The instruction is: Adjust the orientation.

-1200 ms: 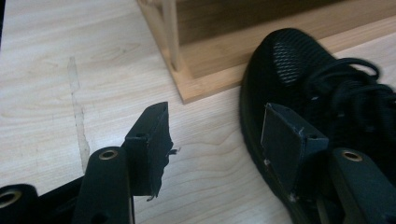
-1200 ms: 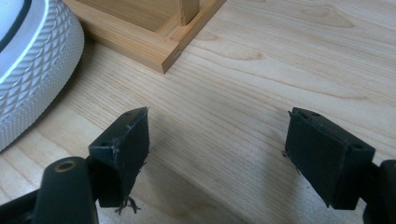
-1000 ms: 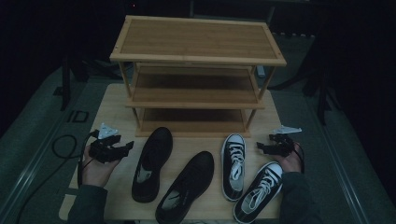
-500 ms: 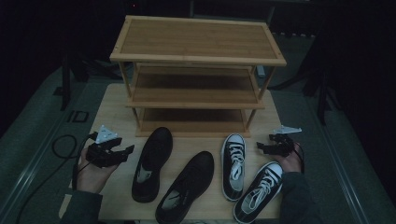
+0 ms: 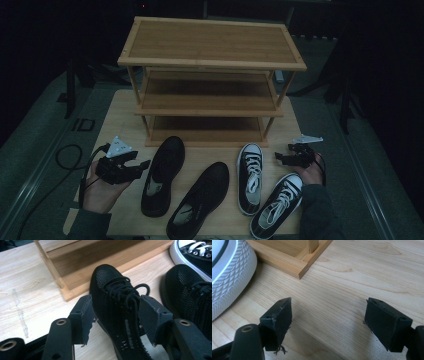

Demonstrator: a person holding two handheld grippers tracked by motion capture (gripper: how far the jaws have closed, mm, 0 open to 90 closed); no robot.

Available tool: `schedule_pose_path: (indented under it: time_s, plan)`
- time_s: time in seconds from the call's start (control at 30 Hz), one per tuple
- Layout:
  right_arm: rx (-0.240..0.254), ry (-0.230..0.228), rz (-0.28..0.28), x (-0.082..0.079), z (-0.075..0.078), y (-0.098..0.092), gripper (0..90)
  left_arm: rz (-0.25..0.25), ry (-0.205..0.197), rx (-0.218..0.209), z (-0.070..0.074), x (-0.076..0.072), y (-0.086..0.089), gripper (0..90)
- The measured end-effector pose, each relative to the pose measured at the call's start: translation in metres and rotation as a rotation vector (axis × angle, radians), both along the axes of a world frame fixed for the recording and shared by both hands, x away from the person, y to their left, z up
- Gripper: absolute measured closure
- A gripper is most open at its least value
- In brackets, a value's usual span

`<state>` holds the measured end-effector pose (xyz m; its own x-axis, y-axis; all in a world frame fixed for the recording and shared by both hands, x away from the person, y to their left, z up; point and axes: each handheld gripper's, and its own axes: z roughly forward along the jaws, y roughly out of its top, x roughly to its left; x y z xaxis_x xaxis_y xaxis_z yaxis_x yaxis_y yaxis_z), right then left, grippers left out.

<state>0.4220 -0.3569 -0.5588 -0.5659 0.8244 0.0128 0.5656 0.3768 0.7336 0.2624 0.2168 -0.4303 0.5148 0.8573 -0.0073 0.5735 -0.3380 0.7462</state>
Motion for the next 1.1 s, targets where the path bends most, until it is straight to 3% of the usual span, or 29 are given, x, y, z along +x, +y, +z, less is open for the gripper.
schedule_pose_path:
  time_s: [0.3,0.83,1.1]
  plan:
    - [0.004,0.001,0.000,0.000,0.000,0.000,21.8,-0.003,0.049,0.011,-0.009,0.003,-0.008,46.0]
    - [0.006,0.002,-0.001,0.000,0.000,-0.001,21.8,-0.019,0.146,0.033,-0.025,0.013,-0.021,56.4]
    - [0.006,0.002,-0.001,0.000,0.000,-0.001,21.9,-0.016,0.183,0.050,-0.033,0.018,-0.021,57.4]
